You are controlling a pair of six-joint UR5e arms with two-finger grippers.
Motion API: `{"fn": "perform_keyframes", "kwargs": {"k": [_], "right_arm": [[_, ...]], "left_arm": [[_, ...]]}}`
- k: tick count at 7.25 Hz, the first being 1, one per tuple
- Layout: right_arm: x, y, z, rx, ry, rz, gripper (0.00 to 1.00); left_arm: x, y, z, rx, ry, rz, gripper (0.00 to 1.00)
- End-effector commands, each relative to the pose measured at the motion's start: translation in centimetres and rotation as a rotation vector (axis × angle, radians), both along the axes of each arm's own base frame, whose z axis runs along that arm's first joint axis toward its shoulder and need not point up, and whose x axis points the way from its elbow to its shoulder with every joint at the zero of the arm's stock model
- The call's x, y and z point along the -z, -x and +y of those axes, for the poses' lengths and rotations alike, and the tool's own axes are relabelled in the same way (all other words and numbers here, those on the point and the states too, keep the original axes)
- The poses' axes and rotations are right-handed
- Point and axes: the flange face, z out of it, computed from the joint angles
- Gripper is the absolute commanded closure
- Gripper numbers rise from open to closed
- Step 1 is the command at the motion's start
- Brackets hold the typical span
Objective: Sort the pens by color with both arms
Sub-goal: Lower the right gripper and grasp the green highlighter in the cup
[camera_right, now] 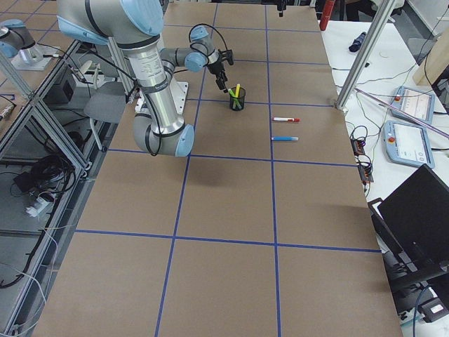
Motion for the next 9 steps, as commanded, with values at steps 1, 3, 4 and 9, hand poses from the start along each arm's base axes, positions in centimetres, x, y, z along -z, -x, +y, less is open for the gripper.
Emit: {"fn": "perform_keyframes", "kwargs": {"k": [1, 3, 4, 9], "right_arm": [[0.5, 1.5, -0.8, 0.021, -0.069, 0.059, 0.11], [0.3, 1.6, -1.1, 0.030, -0.085, 0.078, 0.22], [0.0, 1.7, -1.1, 0.029, -0.084, 0.084, 0.24], [-0.7, 2.1, -1.6, 0.043, -0.108, 0.118, 0.60]], "left_arm": [[0.4, 0.1, 0.2, 0.010, -0.001, 0.002, 0.01], [0.5, 0.0, 0.2, 0.014, 0.002, 0.003, 0.01], [0.5, -0.1, 0.3, 0.018, 0.007, 0.005, 0.01], [0.5, -0.1, 0.3, 0.018, 0.007, 0.005, 0.01]]}}
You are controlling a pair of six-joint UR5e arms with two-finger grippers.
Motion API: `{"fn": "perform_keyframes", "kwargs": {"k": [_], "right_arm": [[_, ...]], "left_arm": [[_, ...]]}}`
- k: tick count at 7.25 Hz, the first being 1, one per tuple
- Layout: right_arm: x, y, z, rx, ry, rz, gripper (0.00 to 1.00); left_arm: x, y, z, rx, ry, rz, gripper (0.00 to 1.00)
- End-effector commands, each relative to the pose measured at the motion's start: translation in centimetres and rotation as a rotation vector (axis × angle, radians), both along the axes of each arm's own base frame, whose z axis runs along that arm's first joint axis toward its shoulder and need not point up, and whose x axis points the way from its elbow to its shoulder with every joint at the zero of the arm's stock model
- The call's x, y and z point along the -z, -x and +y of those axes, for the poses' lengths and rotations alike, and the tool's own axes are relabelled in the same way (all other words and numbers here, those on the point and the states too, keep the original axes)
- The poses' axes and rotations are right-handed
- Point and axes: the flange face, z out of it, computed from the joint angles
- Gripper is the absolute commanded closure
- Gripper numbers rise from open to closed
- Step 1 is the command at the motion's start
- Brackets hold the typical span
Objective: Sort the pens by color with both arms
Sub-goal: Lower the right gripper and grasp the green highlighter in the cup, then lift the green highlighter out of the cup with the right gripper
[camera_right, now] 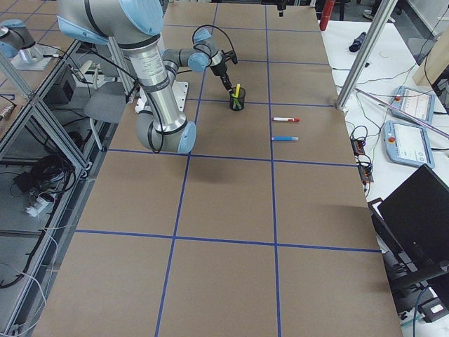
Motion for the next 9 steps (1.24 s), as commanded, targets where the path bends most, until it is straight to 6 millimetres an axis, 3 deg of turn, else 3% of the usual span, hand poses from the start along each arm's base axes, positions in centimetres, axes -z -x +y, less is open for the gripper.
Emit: {"fn": "perform_keyframes", "kwargs": {"k": [1, 2, 5, 7, 9], "right_arm": [[-0.2, 0.0, 0.0, 0.001, 0.000, 0.004, 0.82], [-0.4, 0.0, 0.0, 0.002, 0.000, 0.007, 1.00], [0.0, -0.6, -0.7, -0.006, -0.008, 0.003, 1.00], [1.9, -3.4, -3.0, -0.038, -0.028, -0.032, 1.00], [4.1, -7.7, -4.8, -0.075, -0.039, -0.081, 1.00]], "left_arm": [[0.0, -0.1, 0.0, -0.001, 0.001, 0.000, 0.01], [0.0, -0.1, 0.0, -0.001, 0.001, 0.000, 0.01], [0.2, -0.2, 0.0, 0.011, 0.014, 0.007, 0.01], [0.2, -0.2, 0.0, 0.011, 0.014, 0.007, 0.01], [0.3, -0.9, -0.2, 0.016, 0.034, 0.011, 0.01]]}}
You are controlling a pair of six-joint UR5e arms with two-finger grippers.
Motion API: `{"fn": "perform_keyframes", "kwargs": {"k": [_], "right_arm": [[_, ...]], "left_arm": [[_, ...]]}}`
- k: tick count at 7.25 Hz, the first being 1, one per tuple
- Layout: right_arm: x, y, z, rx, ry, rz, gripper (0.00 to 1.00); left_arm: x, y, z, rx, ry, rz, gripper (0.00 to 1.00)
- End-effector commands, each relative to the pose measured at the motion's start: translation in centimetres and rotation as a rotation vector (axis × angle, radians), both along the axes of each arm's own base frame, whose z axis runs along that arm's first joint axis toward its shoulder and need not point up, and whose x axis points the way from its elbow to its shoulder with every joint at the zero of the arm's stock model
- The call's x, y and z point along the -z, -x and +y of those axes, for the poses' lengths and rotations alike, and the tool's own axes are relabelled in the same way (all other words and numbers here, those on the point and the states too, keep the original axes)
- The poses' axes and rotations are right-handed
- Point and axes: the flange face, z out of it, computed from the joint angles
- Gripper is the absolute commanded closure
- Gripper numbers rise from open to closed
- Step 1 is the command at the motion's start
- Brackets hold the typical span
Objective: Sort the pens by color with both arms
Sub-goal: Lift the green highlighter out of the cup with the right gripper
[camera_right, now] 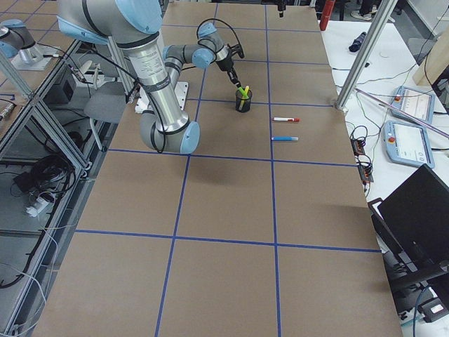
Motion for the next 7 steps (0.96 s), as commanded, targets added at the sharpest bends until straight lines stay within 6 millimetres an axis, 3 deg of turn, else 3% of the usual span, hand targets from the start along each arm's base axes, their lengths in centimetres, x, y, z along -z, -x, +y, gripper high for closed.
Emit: {"fn": "perform_keyframes", "kwargs": {"k": [1, 4, 5, 6, 7], "right_arm": [[2.7, -6.6, -2.6, -0.021, 0.004, -0.061, 1.00], [7.1, -13.3, -4.1, -0.016, 0.030, -0.132, 1.00], [7.9, -14.3, -4.8, -0.019, 0.039, -0.147, 1.00], [8.6, -12.4, -7.0, -0.041, 0.044, -0.138, 1.00], [9.3, -9.1, -9.5, -0.069, 0.035, -0.151, 1.00]], "left_arm": [[0.5, -0.4, 0.1, 0.013, 0.021, 0.014, 0.01], [0.8, -1.4, 0.4, 0.006, 0.029, 0.024, 0.01], [0.8, -1.4, 0.4, 0.006, 0.029, 0.024, 0.01], [0.8, -1.4, 0.4, 0.005, 0.029, 0.025, 0.01], [1.0, -1.4, 0.5, 0.006, 0.028, 0.026, 0.01]]}}
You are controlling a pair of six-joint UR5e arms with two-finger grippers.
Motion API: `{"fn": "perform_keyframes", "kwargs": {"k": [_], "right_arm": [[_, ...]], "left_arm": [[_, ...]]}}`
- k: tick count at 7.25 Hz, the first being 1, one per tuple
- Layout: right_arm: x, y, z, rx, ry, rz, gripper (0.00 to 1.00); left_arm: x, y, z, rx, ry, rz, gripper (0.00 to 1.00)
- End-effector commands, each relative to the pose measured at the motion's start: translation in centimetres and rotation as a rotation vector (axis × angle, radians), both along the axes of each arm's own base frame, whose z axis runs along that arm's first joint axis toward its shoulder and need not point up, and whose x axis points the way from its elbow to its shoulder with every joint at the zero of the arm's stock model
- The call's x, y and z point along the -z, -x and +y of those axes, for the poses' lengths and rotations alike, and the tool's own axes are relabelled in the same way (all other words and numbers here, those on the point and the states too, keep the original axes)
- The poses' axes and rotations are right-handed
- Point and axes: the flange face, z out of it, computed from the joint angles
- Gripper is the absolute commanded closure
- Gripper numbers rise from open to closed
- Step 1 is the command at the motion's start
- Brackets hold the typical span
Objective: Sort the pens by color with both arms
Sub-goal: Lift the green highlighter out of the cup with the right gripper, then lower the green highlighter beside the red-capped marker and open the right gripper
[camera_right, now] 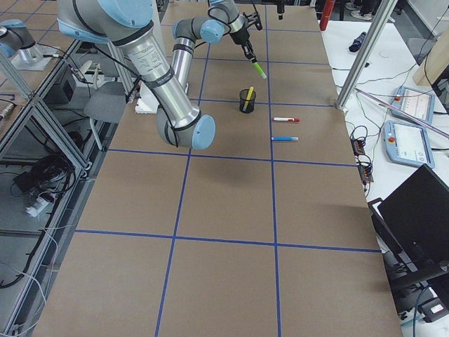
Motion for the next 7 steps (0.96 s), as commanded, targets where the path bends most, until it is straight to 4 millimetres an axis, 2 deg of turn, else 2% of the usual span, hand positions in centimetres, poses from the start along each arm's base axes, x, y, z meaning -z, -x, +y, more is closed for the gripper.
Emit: {"fn": "perform_keyframes", "kwargs": {"k": [1, 3, 4, 5, 7], "right_arm": [[0.2, 5.1, -4.9, -0.076, -0.020, 0.010, 1.00], [-2.3, 11.3, -10.2, -0.160, -0.071, 0.015, 1.00], [-1.8, 14.6, -13.0, -0.224, -0.064, 0.026, 1.00], [-2.9, 16.5, -14.5, -0.262, -0.076, 0.050, 1.00], [-5.2, 19.8, -13.9, -0.287, -0.100, 0.099, 1.00]], "left_arm": [[0.3, 0.1, 0.4, 0.001, -0.006, 0.004, 0.01], [0.2, 0.2, 0.5, 0.012, 0.004, 0.004, 0.01], [1.1, 0.3, 1.0, 0.023, -0.003, 0.015, 0.01], [1.1, 0.4, 1.3, 0.024, -0.002, 0.018, 0.01], [1.3, 0.5, 1.5, 0.031, 0.003, 0.022, 0.01]]}}
